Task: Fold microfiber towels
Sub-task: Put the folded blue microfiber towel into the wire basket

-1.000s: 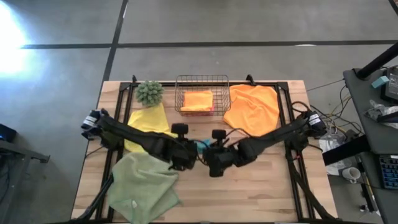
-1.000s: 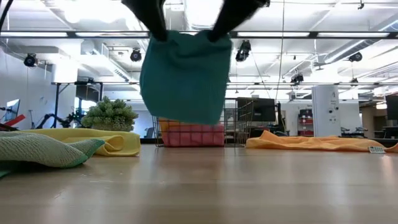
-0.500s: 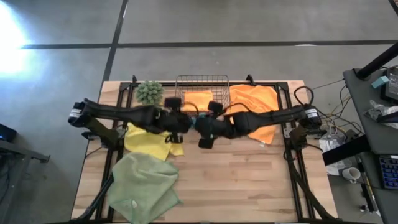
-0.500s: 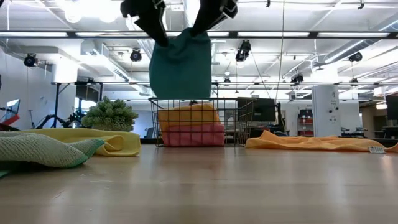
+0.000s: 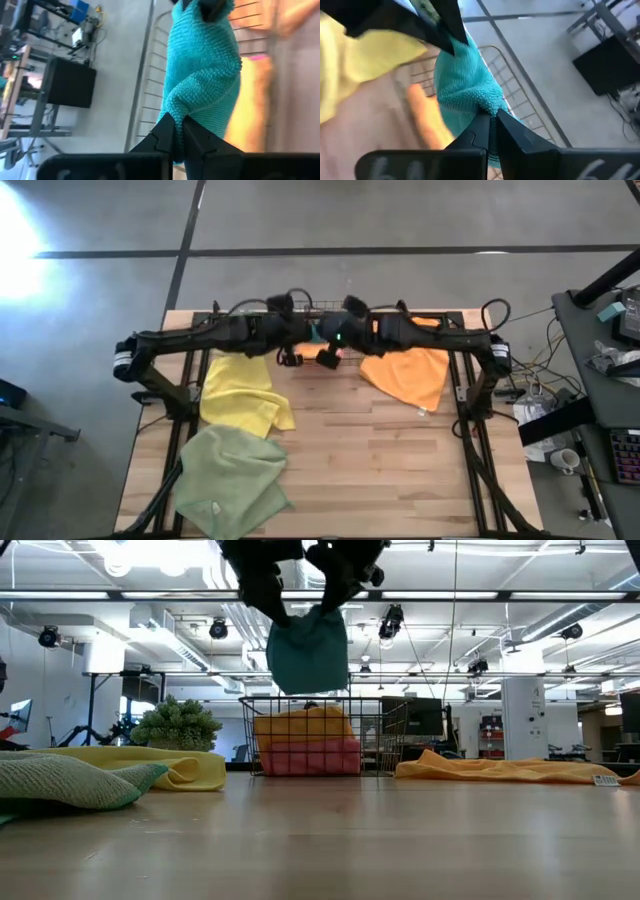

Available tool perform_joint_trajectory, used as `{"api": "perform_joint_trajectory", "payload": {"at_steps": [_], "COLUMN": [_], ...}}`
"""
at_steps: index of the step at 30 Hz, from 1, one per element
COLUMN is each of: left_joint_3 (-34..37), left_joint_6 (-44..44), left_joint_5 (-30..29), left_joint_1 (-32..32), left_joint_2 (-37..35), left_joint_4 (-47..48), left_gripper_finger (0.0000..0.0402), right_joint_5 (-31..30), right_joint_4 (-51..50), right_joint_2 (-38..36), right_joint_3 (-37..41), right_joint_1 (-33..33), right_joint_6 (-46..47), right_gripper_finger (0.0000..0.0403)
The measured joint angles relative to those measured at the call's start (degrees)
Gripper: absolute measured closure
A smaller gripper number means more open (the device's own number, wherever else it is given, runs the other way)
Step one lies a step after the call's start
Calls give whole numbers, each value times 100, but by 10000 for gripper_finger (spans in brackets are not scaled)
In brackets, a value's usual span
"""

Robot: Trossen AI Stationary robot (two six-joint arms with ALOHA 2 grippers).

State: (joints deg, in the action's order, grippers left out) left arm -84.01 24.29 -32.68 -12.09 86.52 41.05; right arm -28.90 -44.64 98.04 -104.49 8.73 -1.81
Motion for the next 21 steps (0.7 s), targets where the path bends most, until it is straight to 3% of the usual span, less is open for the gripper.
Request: {"api": "perform_joint_trajectory", "payload": {"at_steps": [10, 17, 21], "left_joint_3": [0, -30, -28], "left_joint_6": [829, 970, 1218], "left_joint_5": [1146, 1286, 1283], "left_joint_1": [-1153, -1598, -1809], "left_joint_2": [289, 848, 1162], "left_joint_4": [-851, -1210, -1516], "left_gripper_finger": [399, 399, 399], "right_joint_5": [1575, 2336, 2414], "right_joint_4": [612, 859, 897], "right_joint_2": [49, 465, 802], "right_joint_3": [327, 339, 342], "right_joint_1": [1320, 1976, 2221], "right_joint_6": [-251, -809, -1116], "right_gripper_finger": [392, 392, 392]}}
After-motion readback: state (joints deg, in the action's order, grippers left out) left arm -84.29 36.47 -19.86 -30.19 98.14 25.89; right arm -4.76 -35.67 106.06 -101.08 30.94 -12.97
